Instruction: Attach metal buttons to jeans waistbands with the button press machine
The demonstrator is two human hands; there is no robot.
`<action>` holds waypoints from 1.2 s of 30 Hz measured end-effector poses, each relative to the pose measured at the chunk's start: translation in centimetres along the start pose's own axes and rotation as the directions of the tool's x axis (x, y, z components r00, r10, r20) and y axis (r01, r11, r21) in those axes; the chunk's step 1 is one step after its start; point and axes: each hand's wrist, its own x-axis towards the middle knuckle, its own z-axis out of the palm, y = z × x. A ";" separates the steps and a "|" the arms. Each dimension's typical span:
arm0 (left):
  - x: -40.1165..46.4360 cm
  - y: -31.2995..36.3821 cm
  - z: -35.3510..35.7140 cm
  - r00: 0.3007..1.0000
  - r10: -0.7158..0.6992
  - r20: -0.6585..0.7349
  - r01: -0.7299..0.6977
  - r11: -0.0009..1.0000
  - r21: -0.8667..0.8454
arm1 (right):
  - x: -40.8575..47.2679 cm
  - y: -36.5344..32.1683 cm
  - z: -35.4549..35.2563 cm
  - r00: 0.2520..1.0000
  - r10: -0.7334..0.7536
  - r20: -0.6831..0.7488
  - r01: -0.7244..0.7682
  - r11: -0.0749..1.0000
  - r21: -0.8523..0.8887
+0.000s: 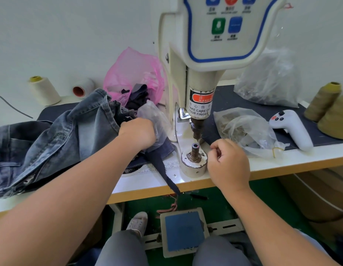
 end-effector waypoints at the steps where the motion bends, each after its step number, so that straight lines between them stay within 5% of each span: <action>1: 0.0 -0.2 0.0 1.000 -0.001 -0.002 0.000 1.000 -0.029 | 0.0 0.0 0.0 1.000 -0.001 0.000 0.001 1.000 0.002; 21: -1.2 -1.3 0.1 0.999 0.048 -0.022 -0.052 0.975 -0.216 | 0.0 0.2 0.1 1.000 -0.005 -0.006 0.005 1.000 0.002; 36: -0.9 -1.5 1.0 0.994 -0.056 -0.090 0.012 0.903 -0.430 | 0.0 0.1 0.1 1.000 -0.006 -0.011 0.006 1.000 -0.001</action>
